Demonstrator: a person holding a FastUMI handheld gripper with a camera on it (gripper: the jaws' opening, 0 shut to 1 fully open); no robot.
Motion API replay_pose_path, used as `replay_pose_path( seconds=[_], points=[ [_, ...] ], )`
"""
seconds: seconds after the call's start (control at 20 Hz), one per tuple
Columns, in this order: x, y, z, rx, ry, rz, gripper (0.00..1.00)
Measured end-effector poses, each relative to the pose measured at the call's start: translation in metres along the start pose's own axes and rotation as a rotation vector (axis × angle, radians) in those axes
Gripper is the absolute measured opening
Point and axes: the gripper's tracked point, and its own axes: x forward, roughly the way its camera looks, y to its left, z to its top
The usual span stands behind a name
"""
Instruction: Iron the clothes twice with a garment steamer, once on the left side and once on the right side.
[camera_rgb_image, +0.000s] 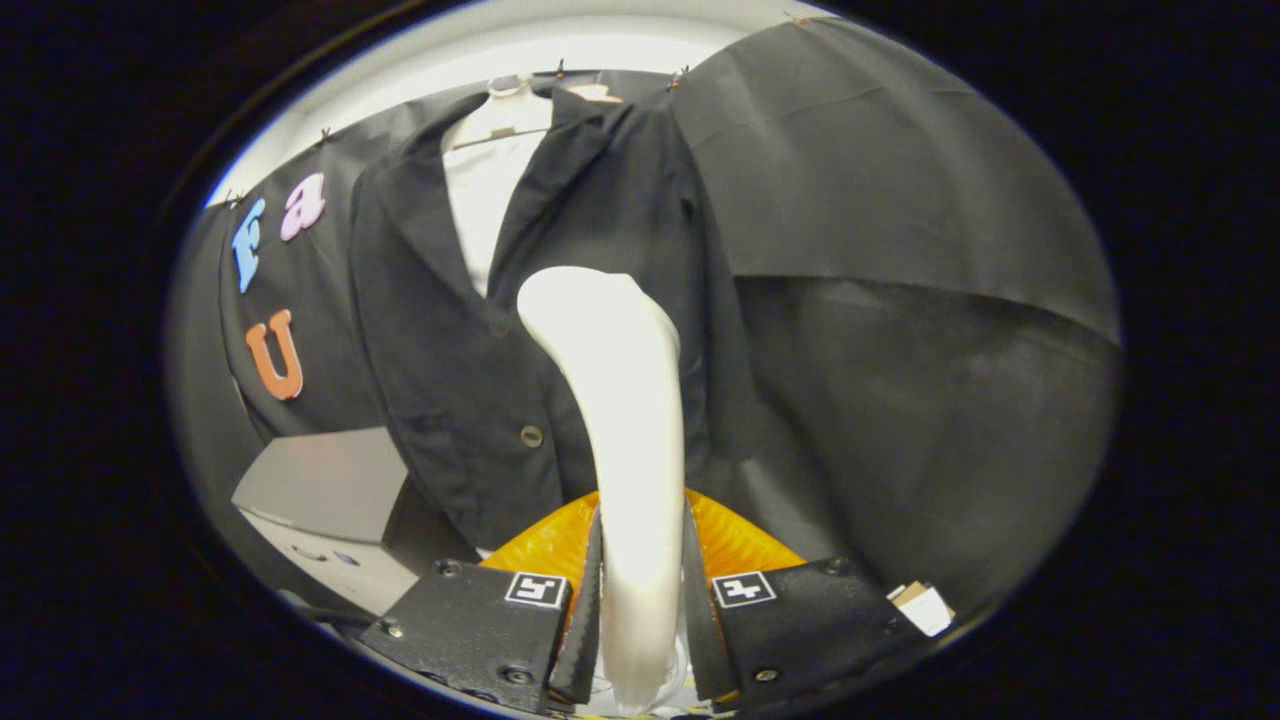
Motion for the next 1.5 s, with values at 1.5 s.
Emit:
replay_pose_path(
  seconds=[1.5],
  points=[
    [0.080,0.020,0.148,-0.054,-0.147,-0.143,0.40]
  ],
)
